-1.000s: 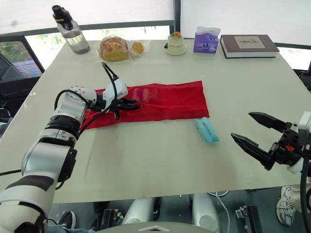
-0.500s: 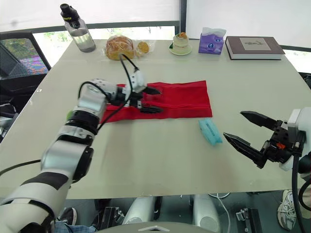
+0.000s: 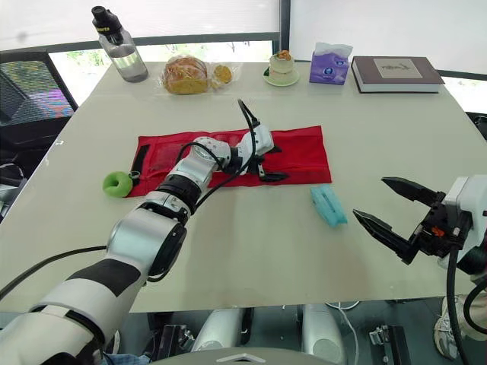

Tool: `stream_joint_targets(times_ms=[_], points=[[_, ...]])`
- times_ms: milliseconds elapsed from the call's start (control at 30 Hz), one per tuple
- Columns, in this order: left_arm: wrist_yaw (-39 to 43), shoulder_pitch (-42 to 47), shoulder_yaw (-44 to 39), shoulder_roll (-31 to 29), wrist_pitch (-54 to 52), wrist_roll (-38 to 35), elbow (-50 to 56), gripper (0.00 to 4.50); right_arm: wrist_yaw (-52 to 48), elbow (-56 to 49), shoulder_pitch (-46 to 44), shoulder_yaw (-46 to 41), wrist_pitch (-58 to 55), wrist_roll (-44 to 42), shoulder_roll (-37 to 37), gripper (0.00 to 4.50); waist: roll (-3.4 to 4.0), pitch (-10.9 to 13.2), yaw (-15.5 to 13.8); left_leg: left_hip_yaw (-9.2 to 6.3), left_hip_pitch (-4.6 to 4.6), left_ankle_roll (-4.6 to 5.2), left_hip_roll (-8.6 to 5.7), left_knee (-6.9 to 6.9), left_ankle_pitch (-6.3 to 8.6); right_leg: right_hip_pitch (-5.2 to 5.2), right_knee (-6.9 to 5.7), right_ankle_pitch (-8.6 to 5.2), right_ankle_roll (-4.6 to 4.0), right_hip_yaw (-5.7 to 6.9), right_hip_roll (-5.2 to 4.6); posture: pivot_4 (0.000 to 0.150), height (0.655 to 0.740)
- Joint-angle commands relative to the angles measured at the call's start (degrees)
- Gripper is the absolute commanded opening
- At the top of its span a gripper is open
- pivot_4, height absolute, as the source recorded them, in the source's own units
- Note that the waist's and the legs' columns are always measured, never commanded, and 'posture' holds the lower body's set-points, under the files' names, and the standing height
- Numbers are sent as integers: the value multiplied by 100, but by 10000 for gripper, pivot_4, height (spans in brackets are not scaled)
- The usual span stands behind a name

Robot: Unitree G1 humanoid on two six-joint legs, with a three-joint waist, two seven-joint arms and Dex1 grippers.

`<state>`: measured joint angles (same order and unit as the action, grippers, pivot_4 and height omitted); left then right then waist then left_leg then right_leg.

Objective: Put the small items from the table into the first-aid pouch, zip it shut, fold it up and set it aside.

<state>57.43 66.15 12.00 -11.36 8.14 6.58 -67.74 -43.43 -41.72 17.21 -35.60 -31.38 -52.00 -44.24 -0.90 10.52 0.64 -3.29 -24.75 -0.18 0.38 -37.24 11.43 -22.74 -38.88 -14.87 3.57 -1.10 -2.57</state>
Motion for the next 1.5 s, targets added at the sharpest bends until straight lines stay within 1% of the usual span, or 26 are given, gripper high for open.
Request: stream_joint_targets(times_ms=[33, 233, 433, 467, 533, 600, 633, 667, 700, 733, 767, 800, 1100, 1167, 1300, 1500], points=[[-309, 172, 30, 111, 231, 179, -201, 44230, -18, -117, 51, -129, 186, 48, 47, 45000, 0, 0, 2, 0, 1, 0, 0, 1, 0, 0, 0, 0, 0, 0, 0, 1500, 7400], [-864, 258, -49, 196, 314, 367, -410, 44230, 18, -140, 78, -100, 228, 99, 74, 45000, 0, 0, 0, -1, 1, 0, 0, 0, 0, 0, -1, 0, 0, 0, 0, 1500, 7400], [-867, 270, -171, 237, 264, 292, -456, 44230, -55, -90, 119, -94, 260, 163, 45, 45000, 0, 0, 3, 0, 1, 0, 0, 1, 0, 0, -1, 0, 0, 0, 0, 1500, 7400], [-860, 269, -188, 245, 248, 283, -457, 41960, -67, -77, 110, -77, 266, 172, 39, 45000, 0, 0, 2, 0, 1, 0, 0, 1, 0, 0, -1, 0, 0, 0, 0, 1500, 7400], [-857, 263, -206, 251, 232, 281, -454, 35820, -90, -55, 102, -46, 285, 199, 32, 45000, 0, 0, 1, 0, 1, 0, 0, 0, 0, 0, -1, 0, 0, 0, 0, 1500, 7400], [-858, 256, -222, 253, 218, 278, -446, 26899, -113, -48, 107, -44, 294, 212, 34, 45000, 0, 0, 2, 0, 1, 0, 0, 0, 0, 0, -1, 0, 0, 0, 0, 1500, 7400], [-856, 253, -233, 255, 207, 274, -444, 20815, -125, -45, 106, -46, 296, 217, 35, 45000, 0, 0, 3, 0, 1, 0, 0, 0, 0, 0, -1, 0, 0, 0, 0, 1500, 7400], [-854, 251, -243, 257, 198, 273, -444, 17907, -138, -35, 101, -45, 295, 224, 34, 45000, 0, 0, 3, 0, 1, 0, 0, 1, 0, 0, -1, 0, 0, 0, 0, 1500, 7400], [-853, 250, -248, 258, 191, 276, -444, 11835, -149, -28, 94, -43, 294, 230, 32, 45000, 0, 0, 3, 0, 1, 0, 0, 1, 0, 0, -1, 0, 0, 0, 0, 1500, 7400], [-847, 249, -252, 259, 184, 279, -442, 7304, -155, -21, 86, -41, 291, 234, 27, 45000, 0, 0, 3, 0, 1, 0, 0, 1, 0, 0, -1, 0, 0, 0, 0, 1500, 7400], [-846, 250, -255, 259, 177, 281, -441, 3082, -158, -17, 78, -36, 286, 237, 21, 45000, 0, 0, 3, 0, 1, 0, 0, 1, 0, 0, -1, 0, 0, 0, 0, 1500, 7400], [-843, 252, -258, 258, 172, 281, -438, 712, -159, -16, 73, -31, 281, 238, 18, 45000, 0, 0, 3, 0, 1, 0, 0, 1, 0, 0, -1, 0, 0, 0, 0, 1500, 7400], [-789, 313, -314, 256, 212, 277, -351, 712, -138, 7, 39, 82, 310, 324, 34, 45000, 0, 0, 3, 0, 1, 0, 0, 1, 0, 0, -1, 0, 0, 0, 0, 1500, 7400], [-794, 322, -322, 270, 224, 283, -336, 712, 9, 23, -1, 235, 276, 547, 9, 45000, 0, 0, 4, 0, 1, 0, 0, 1, 0, 0, -1, 0, 0, 0, 0, 1500, 7400], [-767, 329, -327, 292, 246, 270, -274, 712, 491, 143, 66, 880, 62, 1319, 37, 45000, 0, 0, 1, -1, 1, 0, 0, 0, 0, 0, -1, 0, 0, 1, 0, 1500, 7400], [-769, 335, -342, 279, 255, 260, -248, 712, 1275, 286, -180, 1880, -194, 2043, 375, 45000, 0, -1, 3, -1, 2, 0, -1, 0, 0, 0, -2, 0, -1, 1, 0, 1500, 7400]])
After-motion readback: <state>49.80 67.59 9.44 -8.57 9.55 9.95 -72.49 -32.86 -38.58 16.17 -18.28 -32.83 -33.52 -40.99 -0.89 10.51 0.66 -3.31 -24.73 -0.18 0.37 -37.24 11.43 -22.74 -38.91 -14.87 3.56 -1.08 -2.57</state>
